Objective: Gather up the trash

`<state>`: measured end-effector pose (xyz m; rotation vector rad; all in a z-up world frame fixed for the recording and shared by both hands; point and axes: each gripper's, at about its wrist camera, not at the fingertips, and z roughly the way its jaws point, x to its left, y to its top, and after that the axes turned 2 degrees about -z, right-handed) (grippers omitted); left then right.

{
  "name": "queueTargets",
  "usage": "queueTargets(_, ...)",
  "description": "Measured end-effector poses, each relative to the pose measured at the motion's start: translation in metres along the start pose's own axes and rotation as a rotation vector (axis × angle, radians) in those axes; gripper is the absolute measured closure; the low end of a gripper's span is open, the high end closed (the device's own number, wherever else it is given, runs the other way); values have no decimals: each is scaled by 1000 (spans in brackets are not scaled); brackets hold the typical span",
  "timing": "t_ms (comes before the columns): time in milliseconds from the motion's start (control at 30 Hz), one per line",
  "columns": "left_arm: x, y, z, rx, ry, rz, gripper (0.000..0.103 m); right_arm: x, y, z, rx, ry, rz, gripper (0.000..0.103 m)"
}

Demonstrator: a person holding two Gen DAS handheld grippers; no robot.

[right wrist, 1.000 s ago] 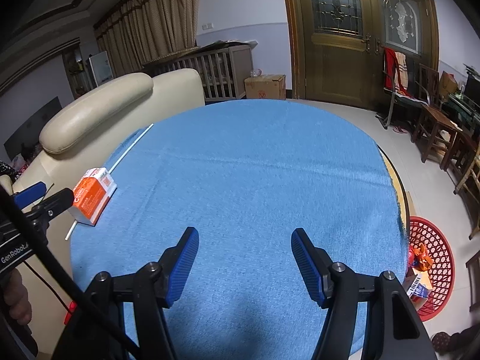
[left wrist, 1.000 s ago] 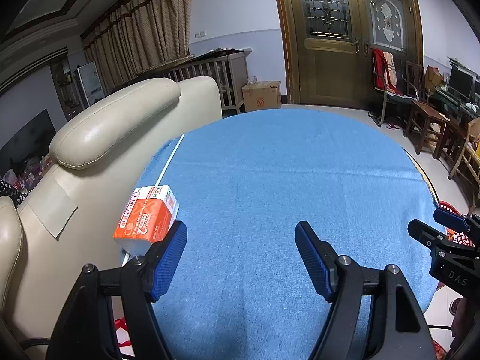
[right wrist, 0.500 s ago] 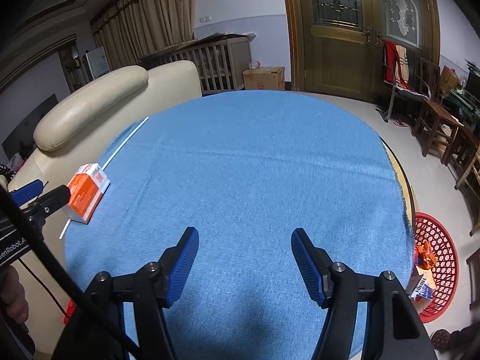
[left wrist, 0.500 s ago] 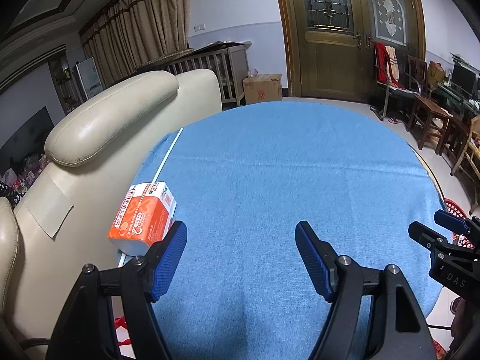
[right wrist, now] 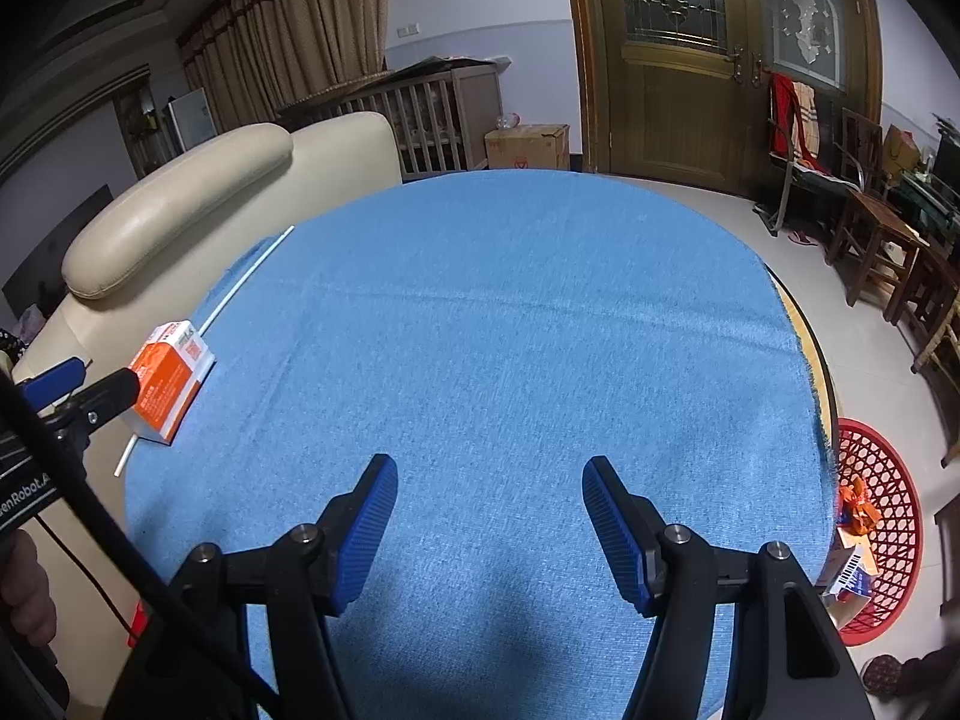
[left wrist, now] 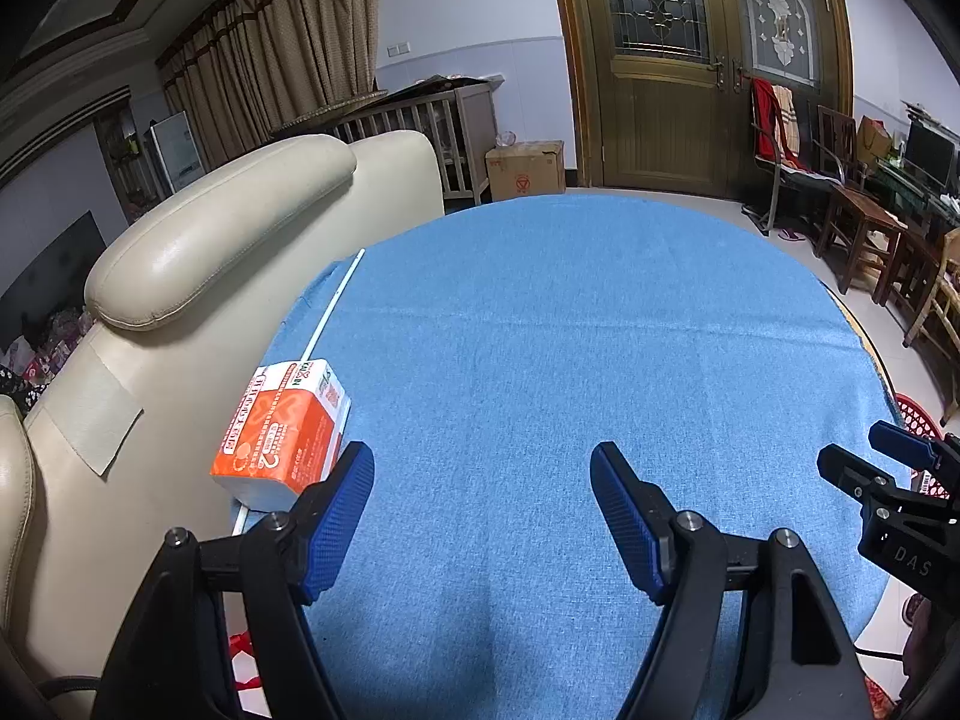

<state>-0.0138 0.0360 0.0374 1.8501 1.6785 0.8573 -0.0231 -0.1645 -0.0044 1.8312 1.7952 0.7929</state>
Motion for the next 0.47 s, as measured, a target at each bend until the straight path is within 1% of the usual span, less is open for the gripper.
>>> queueTargets(333,-6,1,7,9,-9,14,28,-4,-2,8,16,-3,9,35)
queueTargets(400,-8,2,13,24,-27,12,28,-8,-2,14,23,-11,10,35)
queueTargets(467,-8,1,28,58,-63,-8,28,-12,-3,23,29,-30,2,35)
